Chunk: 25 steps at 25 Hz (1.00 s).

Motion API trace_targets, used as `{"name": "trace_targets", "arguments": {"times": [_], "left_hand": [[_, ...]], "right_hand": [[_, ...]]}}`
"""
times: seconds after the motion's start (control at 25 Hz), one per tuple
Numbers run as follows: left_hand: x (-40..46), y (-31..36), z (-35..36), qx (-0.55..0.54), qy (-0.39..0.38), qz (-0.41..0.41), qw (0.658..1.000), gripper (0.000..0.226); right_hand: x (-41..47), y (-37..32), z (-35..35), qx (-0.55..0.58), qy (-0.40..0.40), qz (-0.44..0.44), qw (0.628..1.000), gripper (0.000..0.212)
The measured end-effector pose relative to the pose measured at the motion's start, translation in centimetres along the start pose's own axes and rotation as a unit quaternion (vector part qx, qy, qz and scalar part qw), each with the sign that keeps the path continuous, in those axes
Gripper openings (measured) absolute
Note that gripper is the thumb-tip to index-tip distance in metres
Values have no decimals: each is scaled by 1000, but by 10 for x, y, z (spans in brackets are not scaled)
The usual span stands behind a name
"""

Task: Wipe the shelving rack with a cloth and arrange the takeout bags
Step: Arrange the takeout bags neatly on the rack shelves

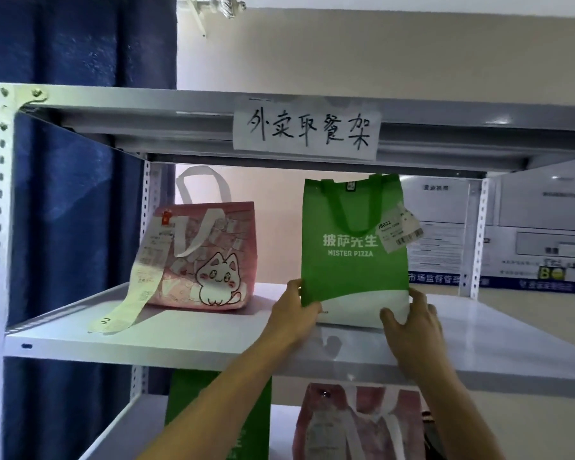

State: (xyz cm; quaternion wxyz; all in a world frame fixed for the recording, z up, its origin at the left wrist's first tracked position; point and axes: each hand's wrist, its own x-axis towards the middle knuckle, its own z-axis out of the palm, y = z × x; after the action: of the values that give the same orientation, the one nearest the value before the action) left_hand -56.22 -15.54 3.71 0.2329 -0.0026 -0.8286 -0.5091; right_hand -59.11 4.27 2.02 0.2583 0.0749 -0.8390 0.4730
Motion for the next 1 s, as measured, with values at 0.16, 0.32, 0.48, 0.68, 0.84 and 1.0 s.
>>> {"name": "trace_targets", "arguments": {"times": [0.16,0.32,0.48,0.68,0.84,1.0], "left_hand": [[4,18,49,-8,-23,4,1000,54],[3,32,88,-24,-52,19,998,52],[-2,44,114,-32,-100,35,994,55],[-9,53,123,-15,-139,49,989,57],[-18,49,115,10,-133,65,989,53],[-38,49,101,41,-133,109,984,47]], "right_hand": [[12,27,-33,-31,22,22,999,68],[20,54,-68,-38,52,43,997,70],[25,72,-93,-44,83,56,994,69],[35,83,-112,-56,89,69,992,69],[30,85,-108,-52,95,65,992,69],[19,84,-102,-78,130,48,987,67]]}}
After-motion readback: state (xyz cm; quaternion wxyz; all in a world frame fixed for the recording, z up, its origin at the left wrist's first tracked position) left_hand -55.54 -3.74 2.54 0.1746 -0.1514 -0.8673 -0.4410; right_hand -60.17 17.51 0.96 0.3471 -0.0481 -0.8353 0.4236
